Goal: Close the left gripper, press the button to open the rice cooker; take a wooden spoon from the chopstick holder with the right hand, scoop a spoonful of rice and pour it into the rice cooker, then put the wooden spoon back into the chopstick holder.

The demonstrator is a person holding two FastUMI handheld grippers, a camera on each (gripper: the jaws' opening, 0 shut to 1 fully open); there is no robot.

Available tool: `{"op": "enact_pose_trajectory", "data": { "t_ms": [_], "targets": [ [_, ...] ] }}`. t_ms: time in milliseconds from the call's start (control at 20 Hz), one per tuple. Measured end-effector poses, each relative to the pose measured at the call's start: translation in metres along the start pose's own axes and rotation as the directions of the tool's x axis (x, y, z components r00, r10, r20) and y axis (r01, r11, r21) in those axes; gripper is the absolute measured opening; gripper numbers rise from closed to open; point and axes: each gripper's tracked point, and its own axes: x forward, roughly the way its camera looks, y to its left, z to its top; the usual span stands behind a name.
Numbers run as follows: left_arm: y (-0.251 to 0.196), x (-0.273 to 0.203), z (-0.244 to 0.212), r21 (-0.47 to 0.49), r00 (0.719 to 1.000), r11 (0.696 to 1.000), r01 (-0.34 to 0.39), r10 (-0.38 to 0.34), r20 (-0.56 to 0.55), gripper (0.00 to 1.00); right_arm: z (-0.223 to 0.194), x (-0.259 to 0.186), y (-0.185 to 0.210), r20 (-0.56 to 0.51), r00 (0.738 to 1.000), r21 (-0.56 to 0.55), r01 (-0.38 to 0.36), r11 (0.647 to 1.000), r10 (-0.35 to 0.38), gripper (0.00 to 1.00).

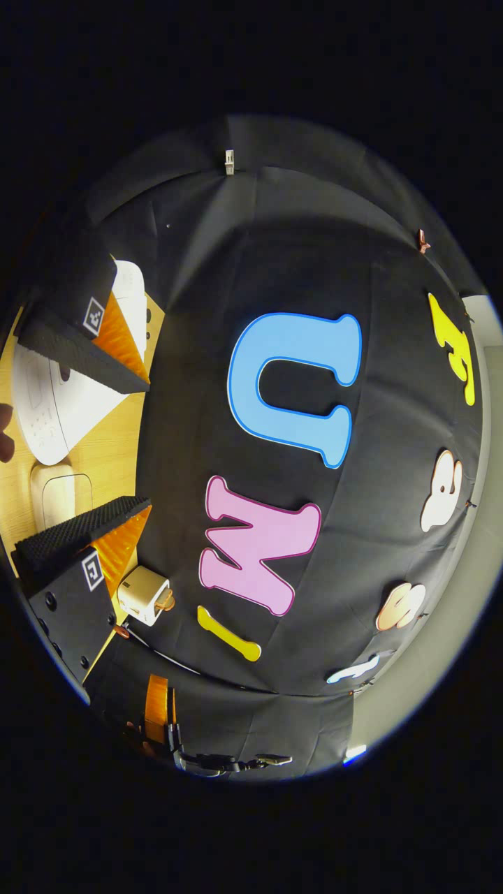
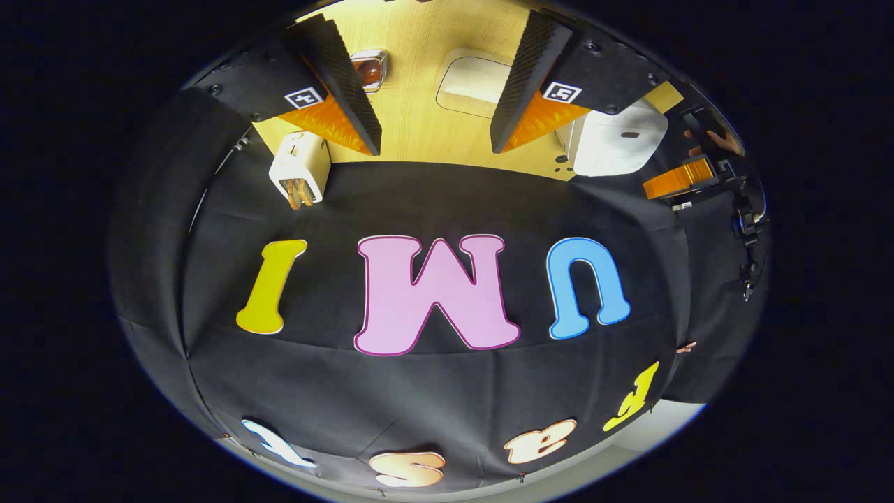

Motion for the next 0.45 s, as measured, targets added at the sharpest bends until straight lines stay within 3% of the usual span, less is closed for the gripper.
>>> {"op": "enact_pose_trajectory", "data": {
  "t_ms": [450],
  "targets": [
    [-0.0049,-0.0061,0.0013,0.038,1.000,0.999,0.018,-0.018,0.001,0.95,0.0009,-0.0008,0.0070,0.004,1.000,0.001,-0.004,1.000,0.004,0.98]
  ]
}}
